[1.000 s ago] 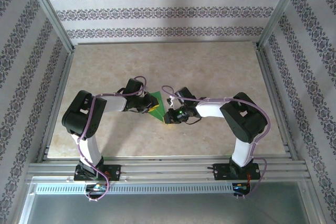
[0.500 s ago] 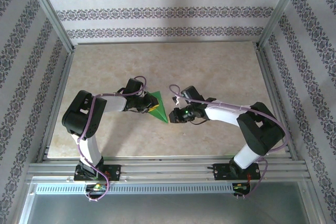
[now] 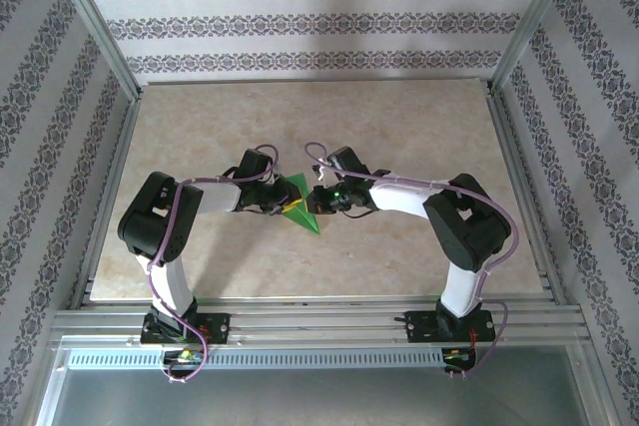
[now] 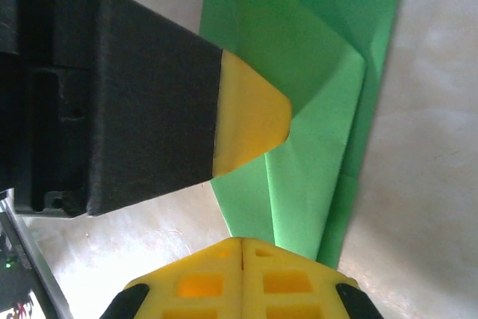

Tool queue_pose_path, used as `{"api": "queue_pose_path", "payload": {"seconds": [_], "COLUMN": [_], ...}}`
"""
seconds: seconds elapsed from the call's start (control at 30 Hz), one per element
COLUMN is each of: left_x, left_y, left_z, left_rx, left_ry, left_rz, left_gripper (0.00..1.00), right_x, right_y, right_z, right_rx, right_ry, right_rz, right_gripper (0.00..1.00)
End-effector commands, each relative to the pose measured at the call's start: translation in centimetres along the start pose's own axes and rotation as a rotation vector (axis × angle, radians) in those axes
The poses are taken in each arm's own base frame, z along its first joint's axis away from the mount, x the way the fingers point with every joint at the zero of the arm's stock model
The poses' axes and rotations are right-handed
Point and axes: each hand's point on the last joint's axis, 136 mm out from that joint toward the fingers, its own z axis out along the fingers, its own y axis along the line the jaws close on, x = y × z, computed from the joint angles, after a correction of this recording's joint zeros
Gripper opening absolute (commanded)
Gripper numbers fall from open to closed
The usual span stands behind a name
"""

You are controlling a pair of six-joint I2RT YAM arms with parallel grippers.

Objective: Fold a paper plane with a square sheet of paper (pick it up from the middle)

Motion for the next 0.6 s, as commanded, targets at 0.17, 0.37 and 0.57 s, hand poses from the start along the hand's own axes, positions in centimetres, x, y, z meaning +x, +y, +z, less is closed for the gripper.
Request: {"api": "queue_pose_path", "payload": {"seconds": [0.17,0.37,0.57], "left_x": [0.5,0.5,0.5], "left_y": [3.0,3.1,3.4], "left_z": [0.6,0.5,0.4], "left_rx": [-0.097,-0.101,-0.121], "left_ry": [0.014,0.009,0.005], "left_rz": [-0.049,-0.053,-0.057], "left_gripper": [0.27,0.27,0.26], "right_x": [1.5,3.3,6.7], "right_y": [-0.3,-2.0,-3.8], "right_z": [2.1,2.9,2.4], "right_rx": [0.019,0.074,0.13], "right_ry": [0.06,0.106,0.19], "right_rz": [0.001,0.015,0.035], "right_gripper": [0.04,0.04,0.04]}}
